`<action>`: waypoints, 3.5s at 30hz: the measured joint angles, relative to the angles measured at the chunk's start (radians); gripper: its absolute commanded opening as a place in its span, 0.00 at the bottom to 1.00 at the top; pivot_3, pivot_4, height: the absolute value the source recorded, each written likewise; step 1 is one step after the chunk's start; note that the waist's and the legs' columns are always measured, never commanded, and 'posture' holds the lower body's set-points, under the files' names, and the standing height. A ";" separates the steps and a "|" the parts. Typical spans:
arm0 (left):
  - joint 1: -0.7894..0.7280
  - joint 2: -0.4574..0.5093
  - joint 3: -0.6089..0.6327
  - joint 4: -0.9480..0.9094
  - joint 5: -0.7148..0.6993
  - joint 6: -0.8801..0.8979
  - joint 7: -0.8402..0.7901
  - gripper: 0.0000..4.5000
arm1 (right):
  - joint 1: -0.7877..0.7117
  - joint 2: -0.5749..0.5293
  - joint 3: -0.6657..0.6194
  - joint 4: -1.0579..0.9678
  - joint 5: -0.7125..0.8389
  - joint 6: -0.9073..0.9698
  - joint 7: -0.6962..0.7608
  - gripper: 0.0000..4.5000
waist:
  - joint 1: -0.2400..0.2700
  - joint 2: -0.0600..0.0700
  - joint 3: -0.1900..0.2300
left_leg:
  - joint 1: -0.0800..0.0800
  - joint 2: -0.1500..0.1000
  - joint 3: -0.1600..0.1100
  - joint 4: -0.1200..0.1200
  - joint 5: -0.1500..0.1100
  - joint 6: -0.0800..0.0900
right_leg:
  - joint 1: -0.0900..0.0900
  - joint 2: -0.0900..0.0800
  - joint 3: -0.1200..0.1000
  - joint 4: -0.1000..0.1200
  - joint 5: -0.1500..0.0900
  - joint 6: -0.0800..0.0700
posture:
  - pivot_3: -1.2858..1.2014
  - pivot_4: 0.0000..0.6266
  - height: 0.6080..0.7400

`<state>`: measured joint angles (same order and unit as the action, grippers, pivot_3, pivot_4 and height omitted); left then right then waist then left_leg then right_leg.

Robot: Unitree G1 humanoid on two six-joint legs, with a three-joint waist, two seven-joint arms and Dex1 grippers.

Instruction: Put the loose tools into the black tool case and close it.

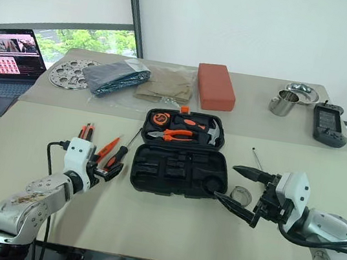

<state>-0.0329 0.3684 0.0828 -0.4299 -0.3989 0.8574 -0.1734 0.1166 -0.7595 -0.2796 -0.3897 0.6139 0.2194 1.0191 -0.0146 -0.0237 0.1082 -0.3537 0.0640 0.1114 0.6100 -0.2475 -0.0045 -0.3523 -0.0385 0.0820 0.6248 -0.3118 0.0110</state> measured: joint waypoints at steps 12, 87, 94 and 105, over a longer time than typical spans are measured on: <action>0.001 -0.005 0.033 0.014 0.003 0.011 -0.025 0.20 | 0.000 0.001 -0.002 -0.034 0.001 0.030 -0.032 1.00 | 0.002 0.000 0.000 | 0.000 0.000 -0.001 0.000 0.000 0.000 | -0.001 0.000 -0.001 0.000 0.000 0.000 | 0.52 0.24 1.00; -0.741 0.163 -0.461 0.846 0.498 -0.730 -0.959 0.47 | 0.159 0.074 -0.177 -0.036 0.027 -0.015 -0.060 1.00 | 0.003 0.005 0.002 | -0.013 -0.004 -0.005 0.008 0.001 0.001 | -0.003 0.004 -0.010 0.003 0.000 0.001 | 0.52 0.24 1.00; -0.771 0.163 -0.448 0.876 0.520 -0.751 -0.936 0.99 | 0.140 0.074 -0.175 -0.036 0.027 -0.015 -0.060 1.00 | 0.003 0.006 0.001 | -0.013 -0.004 -0.005 0.008 0.001 0.001 | -0.003 0.004 -0.009 0.003 0.000 0.001 | 0.52 0.24 1.00; -0.787 0.222 -0.431 0.789 0.513 -0.742 -0.983 0.99 | 0.137 0.074 -0.174 -0.034 0.027 -0.015 -0.060 1.00 | 0.004 0.008 0.001 | -0.014 -0.001 -0.005 0.018 0.000 0.002 | -0.004 0.009 -0.009 0.005 0.000 0.000 | 0.52 0.24 1.00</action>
<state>-0.8200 0.5903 -0.3481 0.3592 0.1145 0.1153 -1.1562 0.2535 -0.6859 -0.4531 -0.4232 0.6404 0.2044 0.9594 -0.0109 -0.0156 0.1087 -0.3676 0.0628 0.1062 0.6277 -0.2472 -0.0026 -0.3560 -0.0294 0.0730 0.6295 -0.3120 0.0114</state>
